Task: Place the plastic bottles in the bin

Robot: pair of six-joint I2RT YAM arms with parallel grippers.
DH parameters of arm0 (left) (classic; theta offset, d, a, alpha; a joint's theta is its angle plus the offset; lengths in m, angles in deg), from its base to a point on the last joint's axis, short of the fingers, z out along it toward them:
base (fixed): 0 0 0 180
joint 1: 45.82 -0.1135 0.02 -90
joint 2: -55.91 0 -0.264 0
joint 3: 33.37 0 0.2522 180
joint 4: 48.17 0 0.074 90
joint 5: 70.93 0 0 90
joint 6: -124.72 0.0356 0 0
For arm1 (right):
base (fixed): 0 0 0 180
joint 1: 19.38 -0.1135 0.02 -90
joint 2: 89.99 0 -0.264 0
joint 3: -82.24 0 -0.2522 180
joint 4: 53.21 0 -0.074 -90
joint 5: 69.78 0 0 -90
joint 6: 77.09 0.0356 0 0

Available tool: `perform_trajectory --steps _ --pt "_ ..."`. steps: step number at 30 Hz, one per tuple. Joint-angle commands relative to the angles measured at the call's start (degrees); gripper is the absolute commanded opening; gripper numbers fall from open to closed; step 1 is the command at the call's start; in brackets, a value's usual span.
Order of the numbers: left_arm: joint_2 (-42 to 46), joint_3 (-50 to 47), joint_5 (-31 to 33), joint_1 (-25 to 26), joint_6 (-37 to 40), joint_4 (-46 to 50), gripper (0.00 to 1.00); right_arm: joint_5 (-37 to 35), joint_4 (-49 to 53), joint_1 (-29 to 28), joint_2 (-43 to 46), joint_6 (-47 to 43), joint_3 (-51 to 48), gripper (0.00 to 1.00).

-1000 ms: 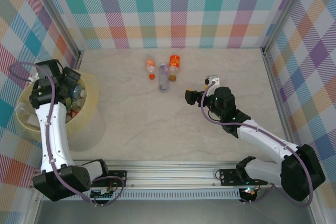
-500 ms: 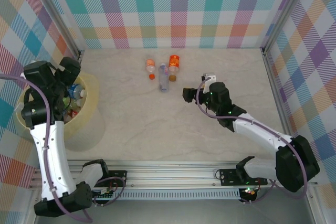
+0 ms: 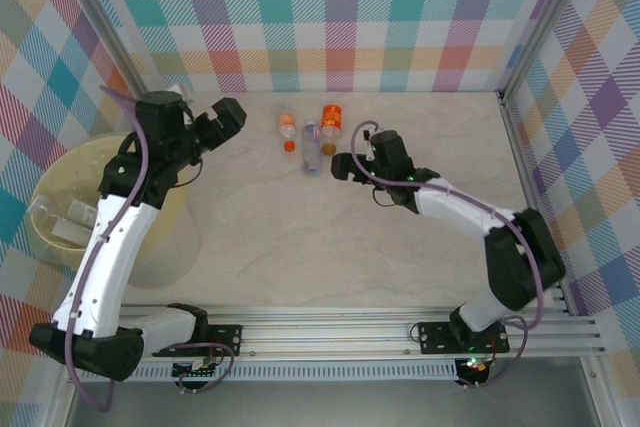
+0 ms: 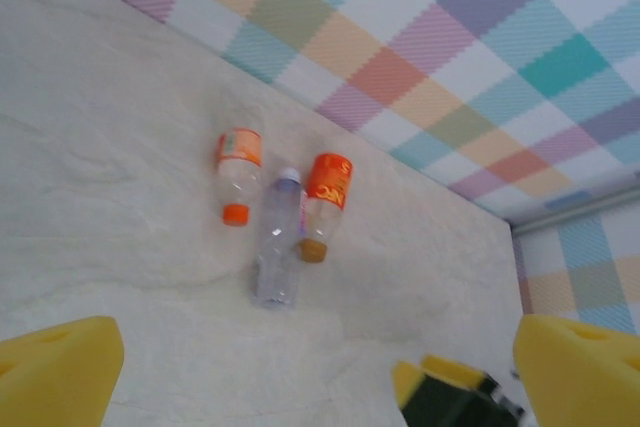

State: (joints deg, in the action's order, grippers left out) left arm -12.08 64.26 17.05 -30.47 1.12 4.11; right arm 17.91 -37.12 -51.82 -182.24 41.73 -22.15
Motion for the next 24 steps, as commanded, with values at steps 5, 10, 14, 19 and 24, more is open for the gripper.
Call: perform_trajectory --steps 5,10,14,19,24 --pt "-3.8 -3.5 -5.3 2.9 -0.8 -6.6 1.0 2.8 12.3 -1.9 -16.6 2.5 17.2 0.96" --pt "-5.1 -5.4 -3.9 3.1 -2.1 -6.2 1.0 -0.5 15.6 -3.6 -26.5 2.2 27.8 0.94" --pt "-5.8 -6.5 -2.8 3.1 -2.4 -6.1 1.0 -5.7 18.6 -4.8 -33.0 1.8 35.5 0.89" --pt "-7.4 -6.2 -1.4 3.1 -2.0 -4.4 1.0 -8.2 20.9 -5.3 -38.7 1.9 41.8 0.81" --pt "-8.9 -5.8 -1.4 3.1 -1.5 -3.3 1.0 -9.4 22.3 -5.8 -42.2 1.1 46.1 0.73"
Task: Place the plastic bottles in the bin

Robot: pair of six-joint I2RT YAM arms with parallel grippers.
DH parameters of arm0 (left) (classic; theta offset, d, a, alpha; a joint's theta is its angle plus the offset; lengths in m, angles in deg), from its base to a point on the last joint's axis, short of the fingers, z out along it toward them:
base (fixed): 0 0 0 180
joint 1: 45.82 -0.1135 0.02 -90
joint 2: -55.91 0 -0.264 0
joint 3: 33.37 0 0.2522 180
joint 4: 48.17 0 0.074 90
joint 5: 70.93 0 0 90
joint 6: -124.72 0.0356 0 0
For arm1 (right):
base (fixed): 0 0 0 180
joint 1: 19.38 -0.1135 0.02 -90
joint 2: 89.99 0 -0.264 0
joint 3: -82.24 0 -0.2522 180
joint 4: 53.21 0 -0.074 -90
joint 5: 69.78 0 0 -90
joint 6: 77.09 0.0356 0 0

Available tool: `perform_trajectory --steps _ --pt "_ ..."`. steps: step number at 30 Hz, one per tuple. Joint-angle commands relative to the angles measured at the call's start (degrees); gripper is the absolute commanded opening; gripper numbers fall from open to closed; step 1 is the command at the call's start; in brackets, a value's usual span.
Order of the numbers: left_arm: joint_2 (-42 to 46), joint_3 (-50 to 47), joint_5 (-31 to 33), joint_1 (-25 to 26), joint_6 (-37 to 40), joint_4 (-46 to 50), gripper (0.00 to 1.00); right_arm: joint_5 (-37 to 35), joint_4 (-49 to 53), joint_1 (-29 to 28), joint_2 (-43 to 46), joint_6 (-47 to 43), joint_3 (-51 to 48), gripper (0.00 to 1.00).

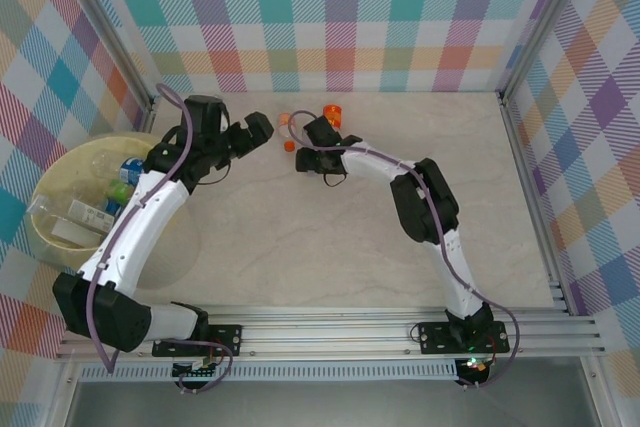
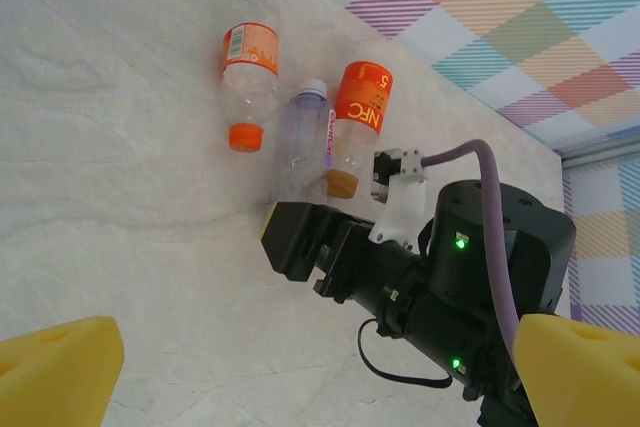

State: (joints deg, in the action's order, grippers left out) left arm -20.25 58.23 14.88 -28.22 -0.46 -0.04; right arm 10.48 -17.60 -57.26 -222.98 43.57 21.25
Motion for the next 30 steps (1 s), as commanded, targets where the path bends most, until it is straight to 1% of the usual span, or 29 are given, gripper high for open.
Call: perform_trajectory --steps 1,3,6,9,11,14,19,24,26,28,30 --pt "-1.1 0.5 0.8 0.9 0.2 1.1 1.0 -2.3 3.2 -0.5 -1.9 -0.9 3.4 0.7" --pt "-1.6 0.9 0.8 0.8 0.4 1.8 1.0 -2.6 3.0 -0.8 -1.6 -1.0 2.9 0.64" --pt "-2.2 1.1 1.0 0.9 0.7 2.3 1.0 -2.5 -1.0 -1.0 1.2 -1.8 -0.8 0.53" --pt "-2.4 1.0 0.3 0.9 0.7 2.1 1.0 -1.8 -3.5 -1.0 4.9 -2.8 -3.7 0.49" --pt "-2.2 0.9 -0.5 0.9 0.7 1.6 1.0 -0.6 -5.7 -1.0 8.7 -3.1 -7.1 0.48" --pt "-1.6 -0.3 -2.5 0.9 0.8 -0.1 1.0 1.4 -11.3 -1.0 16.3 -2.9 -15.8 0.48" --pt "-1.1 -3.4 -7.8 0.9 0.3 -5.8 1.0 8.1 -22.8 -1.0 28.0 -3.9 -31.2 0.47" --pt "-1.7 -6.5 -14.0 1.6 -1.3 -13.9 1.0 13.7 -28.6 -1.0 38.9 -5.4 -42.7 0.48" --pt "-2.1 -7.9 -16.7 2.3 -2.0 -17.8 1.0 16.1 -29.9 -0.9 42.6 -6.2 -45.6 0.49" --pt "-2.5 -9.4 -19.6 3.4 -2.1 -24.8 1.0 18.3 -30.4 -1.0 45.7 -7.0 -48.0 0.49" --pt "-3.2 -10.2 -21.6 4.7 -2.2 -28.6 1.0 20.1 -30.9 -0.9 48.5 -7.3 -49.9 0.49"
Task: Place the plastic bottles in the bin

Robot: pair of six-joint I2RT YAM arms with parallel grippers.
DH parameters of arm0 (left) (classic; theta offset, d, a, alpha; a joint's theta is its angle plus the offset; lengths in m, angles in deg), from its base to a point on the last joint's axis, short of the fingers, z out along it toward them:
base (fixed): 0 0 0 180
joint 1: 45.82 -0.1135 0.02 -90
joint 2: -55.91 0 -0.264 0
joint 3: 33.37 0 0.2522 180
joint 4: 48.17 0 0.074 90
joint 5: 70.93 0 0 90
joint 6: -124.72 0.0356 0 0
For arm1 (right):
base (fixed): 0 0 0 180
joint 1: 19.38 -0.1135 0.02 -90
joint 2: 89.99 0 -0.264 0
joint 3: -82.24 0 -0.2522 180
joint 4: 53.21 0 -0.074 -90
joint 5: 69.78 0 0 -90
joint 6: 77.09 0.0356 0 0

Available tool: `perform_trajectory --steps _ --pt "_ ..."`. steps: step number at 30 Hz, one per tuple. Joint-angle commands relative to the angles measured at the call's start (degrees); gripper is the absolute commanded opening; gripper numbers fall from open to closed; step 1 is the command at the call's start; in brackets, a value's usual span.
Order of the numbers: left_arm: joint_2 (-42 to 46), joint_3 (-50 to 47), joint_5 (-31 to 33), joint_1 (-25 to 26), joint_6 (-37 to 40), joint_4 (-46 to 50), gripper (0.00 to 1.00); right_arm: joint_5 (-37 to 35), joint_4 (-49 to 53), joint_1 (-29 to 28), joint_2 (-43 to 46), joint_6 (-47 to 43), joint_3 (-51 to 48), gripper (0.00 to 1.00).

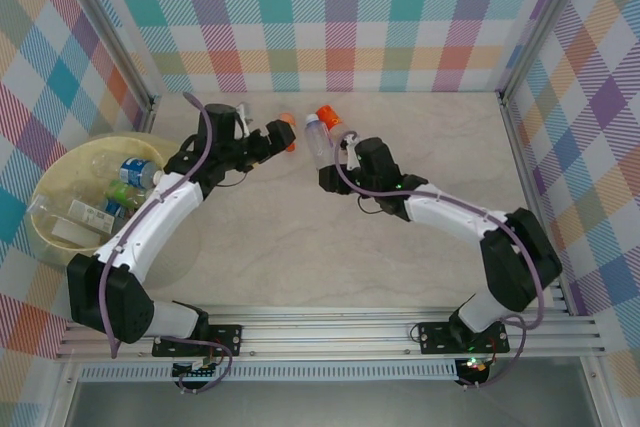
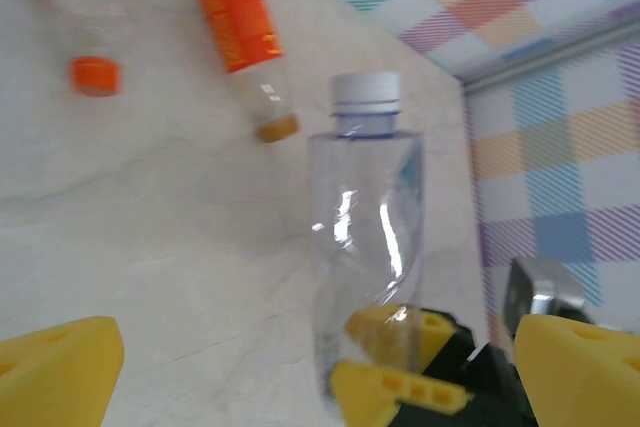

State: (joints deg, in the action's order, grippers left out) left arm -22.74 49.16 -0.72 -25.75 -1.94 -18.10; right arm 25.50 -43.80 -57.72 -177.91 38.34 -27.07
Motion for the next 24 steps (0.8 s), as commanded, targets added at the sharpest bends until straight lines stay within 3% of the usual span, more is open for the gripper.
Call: perform_trajectory --steps 1,8,15,20,24 --pt "-1.3 -1.2 -6.5 3.0 -0.5 -11.7 1.0 5.8 -5.4 -0.5 4.8 -2.1 -2.6 0.5" --pt "-4.9 -0.8 -0.6 6.5 -3.3 -13.2 1.0 8.2 -8.6 -0.5 10.6 -1.9 -7.1 0.52" --pt "-8.0 0.7 -0.9 9.3 -3.7 -16.9 0.99 13.0 -9.9 -0.5 11.9 -1.3 -7.8 0.53" --pt "-9.8 1.7 -0.6 9.8 -4.7 -16.6 0.77 14.0 -10.3 -0.5 12.8 -1.4 -8.6 0.53" --pt "-10.2 1.0 -1.0 9.8 -6.8 -18.6 0.61 13.0 -8.4 -0.5 13.6 -2.1 -8.6 0.62"
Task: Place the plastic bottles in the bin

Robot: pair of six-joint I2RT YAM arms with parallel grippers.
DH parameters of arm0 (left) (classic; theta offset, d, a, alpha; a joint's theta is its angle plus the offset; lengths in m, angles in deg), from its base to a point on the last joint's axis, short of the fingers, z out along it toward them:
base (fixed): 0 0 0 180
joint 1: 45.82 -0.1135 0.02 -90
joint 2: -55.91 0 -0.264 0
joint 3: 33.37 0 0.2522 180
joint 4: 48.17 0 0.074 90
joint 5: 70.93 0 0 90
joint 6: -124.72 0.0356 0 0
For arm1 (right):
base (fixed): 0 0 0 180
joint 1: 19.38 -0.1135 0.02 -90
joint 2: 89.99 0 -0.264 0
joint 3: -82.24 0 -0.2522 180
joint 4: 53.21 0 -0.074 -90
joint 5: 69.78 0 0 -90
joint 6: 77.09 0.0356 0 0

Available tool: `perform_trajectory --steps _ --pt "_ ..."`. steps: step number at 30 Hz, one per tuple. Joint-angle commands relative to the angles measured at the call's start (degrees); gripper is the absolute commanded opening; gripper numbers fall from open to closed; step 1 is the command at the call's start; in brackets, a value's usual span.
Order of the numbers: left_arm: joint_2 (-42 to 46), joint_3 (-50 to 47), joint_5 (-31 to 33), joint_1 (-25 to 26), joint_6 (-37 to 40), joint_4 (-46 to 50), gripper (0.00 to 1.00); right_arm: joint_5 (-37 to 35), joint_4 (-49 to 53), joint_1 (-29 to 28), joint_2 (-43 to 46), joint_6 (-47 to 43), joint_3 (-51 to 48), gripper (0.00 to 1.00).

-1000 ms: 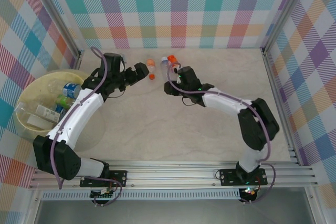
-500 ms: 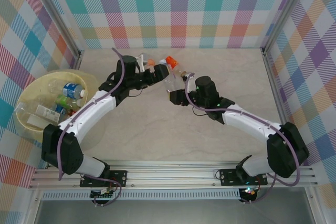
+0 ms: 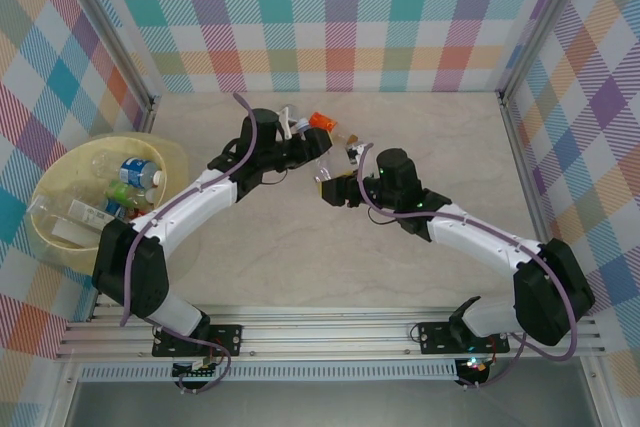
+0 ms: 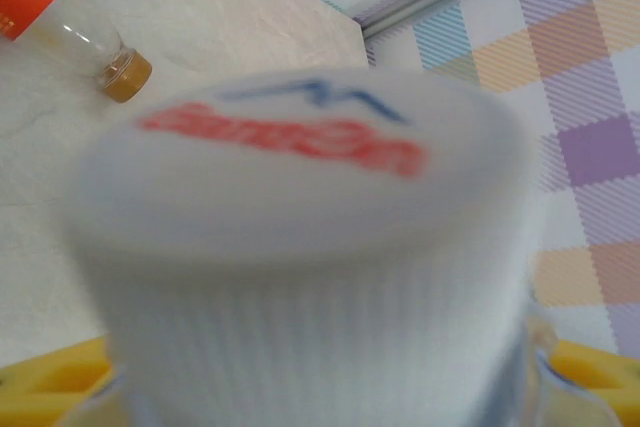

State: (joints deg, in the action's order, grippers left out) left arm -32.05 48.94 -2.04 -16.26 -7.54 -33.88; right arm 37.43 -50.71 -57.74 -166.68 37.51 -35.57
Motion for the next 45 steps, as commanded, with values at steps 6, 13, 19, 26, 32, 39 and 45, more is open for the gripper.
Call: perform_trajectory --steps 6,13,19,26,32,39,45 --pt "-0.5 1.5 1.6 0.3 -1.7 -1.6 0.56 -0.8 2.1 -0.4 4.8 -4.6 -0.9 0.81" --pt "-0.1 2.8 5.7 0.3 -1.5 2.0 0.56 -3.0 11.8 0.3 9.9 -9.8 0.5 0.96" --pt "0.8 3.7 9.3 0.2 -0.4 6.2 0.56 -15.6 14.3 0.6 14.1 -9.5 0.4 1.0" --pt "3.6 4.5 13.3 -0.4 1.9 11.1 0.55 -30.1 7.7 0.6 19.1 -5.3 -3.9 1.0" --pt "6.5 4.7 16.5 -0.6 3.9 14.2 0.55 -38.8 4.1 0.6 20.8 -1.6 -8.2 1.0" --pt "10.8 5.5 19.5 -1.3 5.8 18.7 0.55 -38.1 2.1 0.7 21.0 -2.5 -9.4 1.0" --pt "14.5 8.2 22.6 -1.7 7.9 24.9 0.54 -39.1 2.5 0.6 19.2 -2.0 -8.3 1.0"
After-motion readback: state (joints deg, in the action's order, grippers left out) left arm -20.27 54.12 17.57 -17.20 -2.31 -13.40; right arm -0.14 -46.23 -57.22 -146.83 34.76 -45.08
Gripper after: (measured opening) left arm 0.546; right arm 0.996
